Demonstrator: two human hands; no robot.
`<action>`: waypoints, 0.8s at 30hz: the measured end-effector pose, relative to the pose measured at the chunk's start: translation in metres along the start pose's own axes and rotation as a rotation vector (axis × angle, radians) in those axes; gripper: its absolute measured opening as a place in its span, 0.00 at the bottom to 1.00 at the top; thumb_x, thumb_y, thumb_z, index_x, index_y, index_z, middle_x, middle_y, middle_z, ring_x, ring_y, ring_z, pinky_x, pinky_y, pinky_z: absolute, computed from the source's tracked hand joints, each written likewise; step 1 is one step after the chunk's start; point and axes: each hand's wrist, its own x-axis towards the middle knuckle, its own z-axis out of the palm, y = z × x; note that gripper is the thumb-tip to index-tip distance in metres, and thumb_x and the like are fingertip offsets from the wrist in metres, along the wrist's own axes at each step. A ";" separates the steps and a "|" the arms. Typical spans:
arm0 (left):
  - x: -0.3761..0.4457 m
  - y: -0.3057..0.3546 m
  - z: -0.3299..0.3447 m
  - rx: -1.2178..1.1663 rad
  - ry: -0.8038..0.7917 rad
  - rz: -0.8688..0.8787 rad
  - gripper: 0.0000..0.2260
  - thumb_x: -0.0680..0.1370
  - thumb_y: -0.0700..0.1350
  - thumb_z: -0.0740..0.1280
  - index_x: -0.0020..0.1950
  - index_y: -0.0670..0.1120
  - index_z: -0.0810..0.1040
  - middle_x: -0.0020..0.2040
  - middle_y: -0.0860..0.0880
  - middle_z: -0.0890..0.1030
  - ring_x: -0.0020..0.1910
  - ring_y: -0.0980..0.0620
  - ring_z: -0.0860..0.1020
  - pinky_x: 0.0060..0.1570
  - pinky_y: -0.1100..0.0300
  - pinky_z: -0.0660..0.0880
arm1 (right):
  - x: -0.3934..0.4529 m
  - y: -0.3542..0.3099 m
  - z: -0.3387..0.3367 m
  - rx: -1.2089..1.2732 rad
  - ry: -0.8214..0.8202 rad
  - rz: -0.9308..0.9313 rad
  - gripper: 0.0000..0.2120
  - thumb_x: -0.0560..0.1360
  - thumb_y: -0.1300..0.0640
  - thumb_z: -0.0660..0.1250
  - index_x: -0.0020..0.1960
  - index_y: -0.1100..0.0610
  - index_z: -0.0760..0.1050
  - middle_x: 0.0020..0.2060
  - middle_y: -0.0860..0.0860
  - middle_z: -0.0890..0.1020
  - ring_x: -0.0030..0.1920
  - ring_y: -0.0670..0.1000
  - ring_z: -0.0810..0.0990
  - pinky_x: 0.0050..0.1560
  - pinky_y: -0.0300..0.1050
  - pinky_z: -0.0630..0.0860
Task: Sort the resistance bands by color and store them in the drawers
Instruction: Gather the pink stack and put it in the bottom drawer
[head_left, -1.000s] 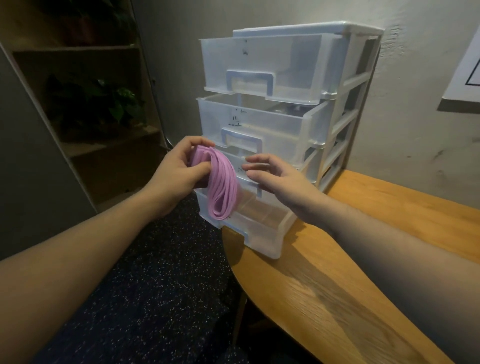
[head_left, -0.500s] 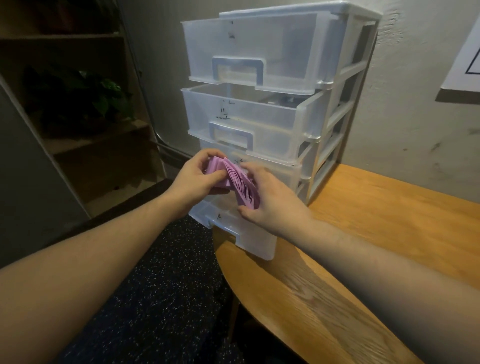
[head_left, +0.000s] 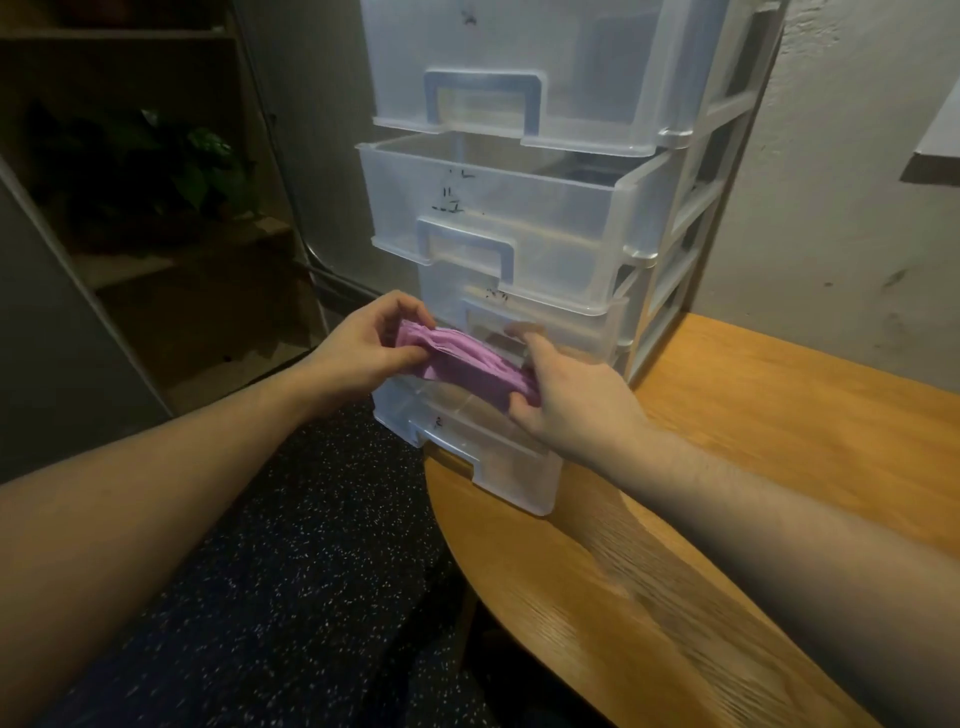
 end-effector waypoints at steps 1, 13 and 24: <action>0.002 -0.001 -0.001 0.056 -0.013 0.009 0.12 0.77 0.34 0.70 0.56 0.48 0.76 0.53 0.48 0.81 0.50 0.52 0.84 0.47 0.61 0.81 | 0.000 0.002 -0.002 0.003 0.000 0.008 0.31 0.78 0.45 0.65 0.77 0.46 0.55 0.57 0.49 0.82 0.52 0.51 0.82 0.50 0.44 0.79; 0.029 -0.007 0.009 0.770 -0.296 0.051 0.17 0.77 0.40 0.72 0.63 0.55 0.78 0.52 0.61 0.78 0.53 0.61 0.77 0.57 0.63 0.73 | 0.012 -0.008 0.009 0.050 -0.318 0.165 0.24 0.77 0.56 0.70 0.71 0.51 0.69 0.56 0.50 0.81 0.51 0.51 0.79 0.46 0.41 0.76; 0.048 -0.013 0.029 0.832 -0.294 -0.136 0.12 0.78 0.39 0.69 0.60 0.52 0.79 0.51 0.56 0.77 0.55 0.54 0.77 0.57 0.57 0.74 | 0.021 -0.014 0.017 -0.068 -0.452 0.182 0.12 0.78 0.57 0.68 0.61 0.51 0.77 0.49 0.50 0.80 0.48 0.51 0.79 0.47 0.43 0.78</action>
